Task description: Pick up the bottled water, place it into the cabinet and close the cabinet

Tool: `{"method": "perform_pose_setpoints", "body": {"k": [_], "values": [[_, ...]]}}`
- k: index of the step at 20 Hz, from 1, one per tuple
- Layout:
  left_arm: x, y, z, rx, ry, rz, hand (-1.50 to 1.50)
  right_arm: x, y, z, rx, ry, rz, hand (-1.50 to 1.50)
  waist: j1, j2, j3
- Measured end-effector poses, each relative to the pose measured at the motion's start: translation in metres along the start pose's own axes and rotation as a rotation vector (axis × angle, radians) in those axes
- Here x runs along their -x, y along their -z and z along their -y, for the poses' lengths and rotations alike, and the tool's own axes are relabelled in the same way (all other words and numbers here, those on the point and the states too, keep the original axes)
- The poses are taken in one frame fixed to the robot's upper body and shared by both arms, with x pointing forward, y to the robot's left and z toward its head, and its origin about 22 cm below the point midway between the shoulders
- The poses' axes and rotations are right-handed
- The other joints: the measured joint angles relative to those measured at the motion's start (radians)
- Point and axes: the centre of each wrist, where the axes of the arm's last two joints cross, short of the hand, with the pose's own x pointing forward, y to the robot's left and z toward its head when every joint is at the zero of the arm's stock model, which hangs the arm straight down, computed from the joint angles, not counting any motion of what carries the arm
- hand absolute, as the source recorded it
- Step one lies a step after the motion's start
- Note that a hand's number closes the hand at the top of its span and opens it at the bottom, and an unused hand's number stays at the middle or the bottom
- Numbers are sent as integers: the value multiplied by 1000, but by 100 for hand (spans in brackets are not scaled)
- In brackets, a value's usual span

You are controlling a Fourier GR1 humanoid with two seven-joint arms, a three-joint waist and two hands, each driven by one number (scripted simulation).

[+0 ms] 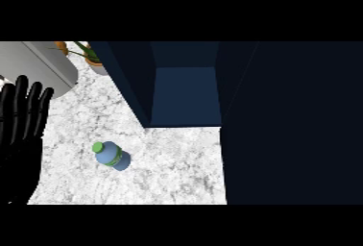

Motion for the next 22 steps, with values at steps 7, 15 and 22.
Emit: {"method": "perform_pose_setpoints", "body": {"k": [7, 15, 22], "values": [[-12, -15, -12, 63, -52, -27, -150, -16, -26, -5, -28, 19, -12, -150, 15, 16, -1], [-46, -42, 3, 51, -298, -181, -150, -50, -48, -14, -161, 152, -87, -150, 20, 16, -1], [-53, -46, 7, 29, -324, -294, -150, -69, -47, -22, -184, 170, -120, -150, 21, 18, -1]]}}
